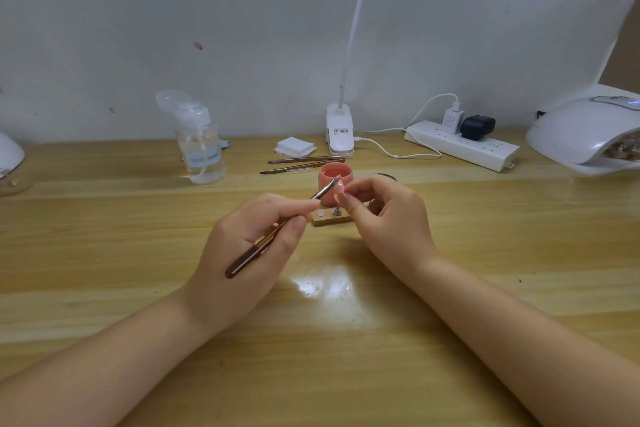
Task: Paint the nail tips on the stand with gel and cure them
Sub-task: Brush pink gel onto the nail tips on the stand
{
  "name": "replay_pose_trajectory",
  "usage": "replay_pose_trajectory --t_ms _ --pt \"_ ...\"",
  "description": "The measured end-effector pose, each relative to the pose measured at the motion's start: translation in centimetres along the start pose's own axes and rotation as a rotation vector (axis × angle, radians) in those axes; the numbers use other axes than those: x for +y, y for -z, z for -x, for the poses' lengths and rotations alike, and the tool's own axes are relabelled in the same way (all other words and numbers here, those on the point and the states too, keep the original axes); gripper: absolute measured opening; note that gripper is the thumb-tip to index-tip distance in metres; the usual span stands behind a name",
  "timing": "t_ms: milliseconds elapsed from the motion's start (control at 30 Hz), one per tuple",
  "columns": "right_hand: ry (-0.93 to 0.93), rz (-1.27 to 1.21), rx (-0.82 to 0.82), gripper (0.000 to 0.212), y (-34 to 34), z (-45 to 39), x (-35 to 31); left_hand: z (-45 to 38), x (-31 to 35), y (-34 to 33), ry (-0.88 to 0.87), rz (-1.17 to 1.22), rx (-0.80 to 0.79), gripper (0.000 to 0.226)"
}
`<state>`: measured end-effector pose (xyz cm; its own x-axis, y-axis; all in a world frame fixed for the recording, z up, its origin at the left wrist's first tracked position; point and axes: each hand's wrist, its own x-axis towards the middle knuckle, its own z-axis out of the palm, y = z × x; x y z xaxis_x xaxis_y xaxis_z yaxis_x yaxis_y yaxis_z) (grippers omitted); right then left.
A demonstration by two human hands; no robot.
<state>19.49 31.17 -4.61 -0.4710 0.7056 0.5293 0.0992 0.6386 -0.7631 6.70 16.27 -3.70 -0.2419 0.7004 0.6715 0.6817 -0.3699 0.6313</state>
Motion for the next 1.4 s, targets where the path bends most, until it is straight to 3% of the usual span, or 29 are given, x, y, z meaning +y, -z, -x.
replay_pose_trajectory --t_ms 200,333,533,833,1400 --pt "0.001 0.000 0.018 0.017 0.13 0.00 -0.13 0.16 -0.07 -0.03 0.060 0.036 0.052 0.027" --pt "-0.004 -0.001 0.023 0.012 0.08 -0.03 0.04 0.15 -0.07 -0.04 0.059 0.058 0.093 0.028" --pt "0.011 0.029 0.012 0.018 0.12 0.04 -0.11 0.06 0.04 -0.15 0.044 0.028 0.023 0.024" --pt "0.008 0.001 0.007 0.005 0.01 0.05 0.05 0.09 0.32 -0.07 0.055 0.040 0.076 0.028" --pt "0.006 0.007 0.001 0.009 0.08 0.11 -0.16 0.10 0.56 0.14 0.060 -0.026 0.086 0.025"
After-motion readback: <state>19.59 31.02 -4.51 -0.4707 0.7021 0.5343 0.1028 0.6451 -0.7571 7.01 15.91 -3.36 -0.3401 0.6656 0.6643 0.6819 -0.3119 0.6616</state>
